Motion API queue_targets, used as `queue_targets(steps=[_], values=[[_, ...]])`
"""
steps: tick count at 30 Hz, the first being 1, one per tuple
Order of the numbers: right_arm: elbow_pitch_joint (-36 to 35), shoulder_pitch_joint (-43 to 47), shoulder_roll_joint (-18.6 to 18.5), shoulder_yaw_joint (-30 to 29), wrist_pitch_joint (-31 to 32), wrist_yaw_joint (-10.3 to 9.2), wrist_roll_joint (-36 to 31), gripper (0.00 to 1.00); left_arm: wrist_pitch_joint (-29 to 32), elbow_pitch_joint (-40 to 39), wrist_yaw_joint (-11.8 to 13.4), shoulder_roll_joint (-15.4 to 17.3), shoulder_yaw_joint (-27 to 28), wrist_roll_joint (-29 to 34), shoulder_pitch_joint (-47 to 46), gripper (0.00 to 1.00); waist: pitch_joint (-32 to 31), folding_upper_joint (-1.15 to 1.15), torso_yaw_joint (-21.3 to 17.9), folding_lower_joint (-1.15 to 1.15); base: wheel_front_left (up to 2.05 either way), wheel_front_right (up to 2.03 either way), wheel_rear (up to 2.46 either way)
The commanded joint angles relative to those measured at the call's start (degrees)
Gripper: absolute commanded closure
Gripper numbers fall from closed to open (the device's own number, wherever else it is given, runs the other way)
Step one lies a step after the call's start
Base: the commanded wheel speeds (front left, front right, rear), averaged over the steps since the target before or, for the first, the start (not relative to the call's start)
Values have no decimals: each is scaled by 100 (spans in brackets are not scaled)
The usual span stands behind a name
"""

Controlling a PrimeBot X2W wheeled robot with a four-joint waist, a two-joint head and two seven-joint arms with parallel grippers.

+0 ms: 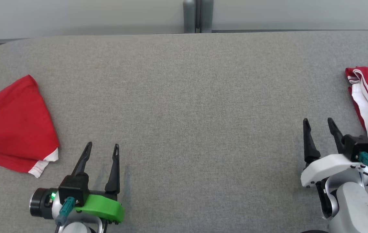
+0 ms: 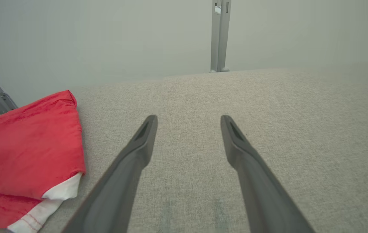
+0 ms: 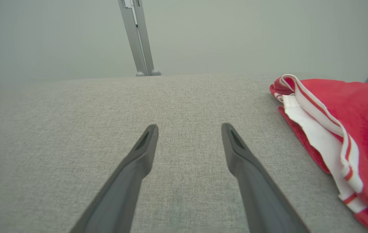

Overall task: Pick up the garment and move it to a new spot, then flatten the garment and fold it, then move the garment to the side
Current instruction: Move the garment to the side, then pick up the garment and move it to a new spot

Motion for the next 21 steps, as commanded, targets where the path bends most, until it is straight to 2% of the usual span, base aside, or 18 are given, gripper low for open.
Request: queue_targets(steps=[1, 21], values=[[-29, 119, -7, 9, -16, -9, 28, 0, 2, 19, 19, -4, 38, -20, 97, 0, -266, 0, 130, 0, 0, 0, 0], [-708, 1043, 162, 415, -16, -9, 344, 0, 3, 481, 236, -49, 611, -6, 477, 0, -777, 0, 186, 0, 0, 0, 0]])
